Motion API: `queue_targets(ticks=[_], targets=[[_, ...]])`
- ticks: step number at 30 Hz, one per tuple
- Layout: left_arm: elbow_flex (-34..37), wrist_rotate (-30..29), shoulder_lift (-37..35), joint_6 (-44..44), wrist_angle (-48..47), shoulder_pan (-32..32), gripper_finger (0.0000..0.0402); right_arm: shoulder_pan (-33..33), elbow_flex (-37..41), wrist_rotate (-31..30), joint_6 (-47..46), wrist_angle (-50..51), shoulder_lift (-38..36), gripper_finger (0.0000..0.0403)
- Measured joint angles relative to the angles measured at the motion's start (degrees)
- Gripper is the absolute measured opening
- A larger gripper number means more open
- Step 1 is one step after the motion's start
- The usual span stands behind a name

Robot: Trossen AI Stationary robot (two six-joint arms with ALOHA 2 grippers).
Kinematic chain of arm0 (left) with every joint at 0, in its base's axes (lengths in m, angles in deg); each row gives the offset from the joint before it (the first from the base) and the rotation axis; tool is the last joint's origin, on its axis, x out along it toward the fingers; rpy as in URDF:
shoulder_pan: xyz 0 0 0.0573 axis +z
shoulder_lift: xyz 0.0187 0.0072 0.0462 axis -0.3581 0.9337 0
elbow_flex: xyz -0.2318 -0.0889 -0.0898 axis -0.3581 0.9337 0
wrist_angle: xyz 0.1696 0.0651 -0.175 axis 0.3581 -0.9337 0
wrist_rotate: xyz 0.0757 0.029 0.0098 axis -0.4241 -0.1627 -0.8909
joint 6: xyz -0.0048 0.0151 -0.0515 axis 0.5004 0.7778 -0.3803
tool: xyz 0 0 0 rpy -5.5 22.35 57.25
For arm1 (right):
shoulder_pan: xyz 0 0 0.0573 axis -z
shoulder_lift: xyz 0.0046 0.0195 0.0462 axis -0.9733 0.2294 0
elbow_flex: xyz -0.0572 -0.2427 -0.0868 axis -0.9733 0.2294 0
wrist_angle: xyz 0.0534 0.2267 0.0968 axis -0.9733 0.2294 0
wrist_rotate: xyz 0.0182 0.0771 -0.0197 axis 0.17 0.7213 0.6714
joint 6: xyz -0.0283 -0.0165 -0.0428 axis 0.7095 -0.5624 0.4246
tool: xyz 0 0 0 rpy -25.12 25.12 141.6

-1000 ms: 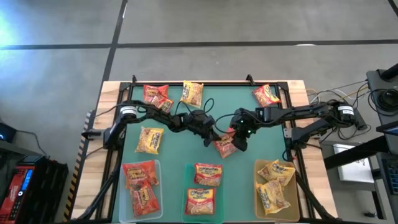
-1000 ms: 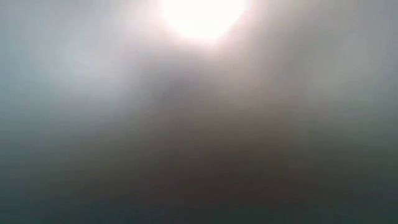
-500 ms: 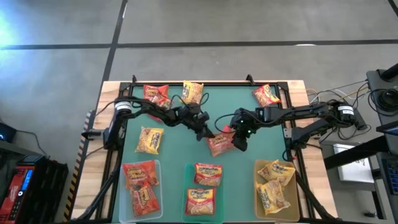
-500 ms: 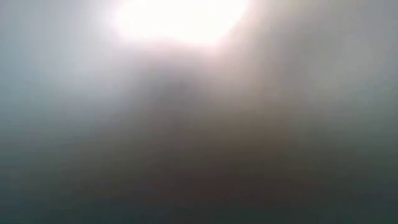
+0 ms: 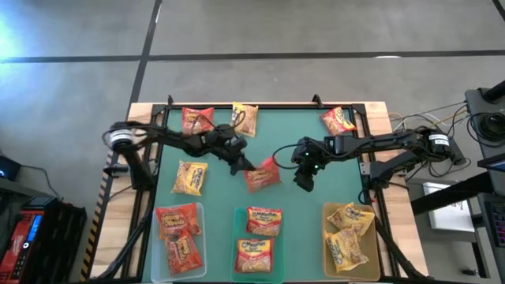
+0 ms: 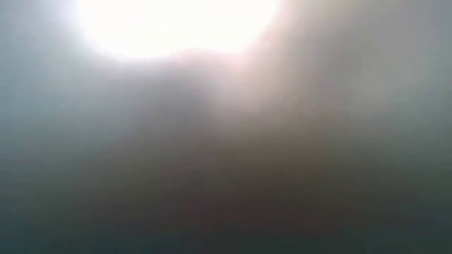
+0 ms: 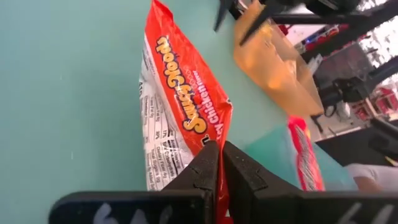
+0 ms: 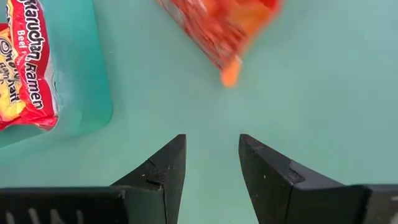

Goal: Sort Maruchan noodles
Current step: Put the orange noodle pack into the transparent bin

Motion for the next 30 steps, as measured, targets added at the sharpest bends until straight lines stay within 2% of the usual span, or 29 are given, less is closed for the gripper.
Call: queue_targets(ticks=[4, 8, 12, 16, 23, 30], targets=[[4.5, -1.4, -6.3, 0.7, -4.0, -0.4, 0.0000, 0.0, 0.0, 0.0, 0.0, 0.0, 0.0, 0.0139], [8.9, -2.4, -9.6, 0.4, -4.6, -1.7, 0.0000, 0.0, 0.0, 0.0, 0.0, -0.1, 0.0, 0.0139], [11.5, -3.2, -9.8, 0.8, -4.7, -3.1, 0.0000, 0.0, 0.0, 0.0, 0.0, 0.0, 0.0, 0.0139], [11.6, -6.9, -9.1, 1.4, -4.3, -4.2, 0.0000, 0.0, 0.0, 0.0, 0.0, 0.0, 0.0, 0.0139], [11.0, -7.0, -9.0, 5.4, -4.3, -4.3, 0.0000, 0.0, 0.0, 0.0, 0.0, 0.0, 0.0, 0.0139], [11.0, -7.5, -9.0, 5.0, -1.7, -4.4, 0.0000, 0.0, 0.0, 0.0, 0.0, 0.0, 0.0, 0.0139]])
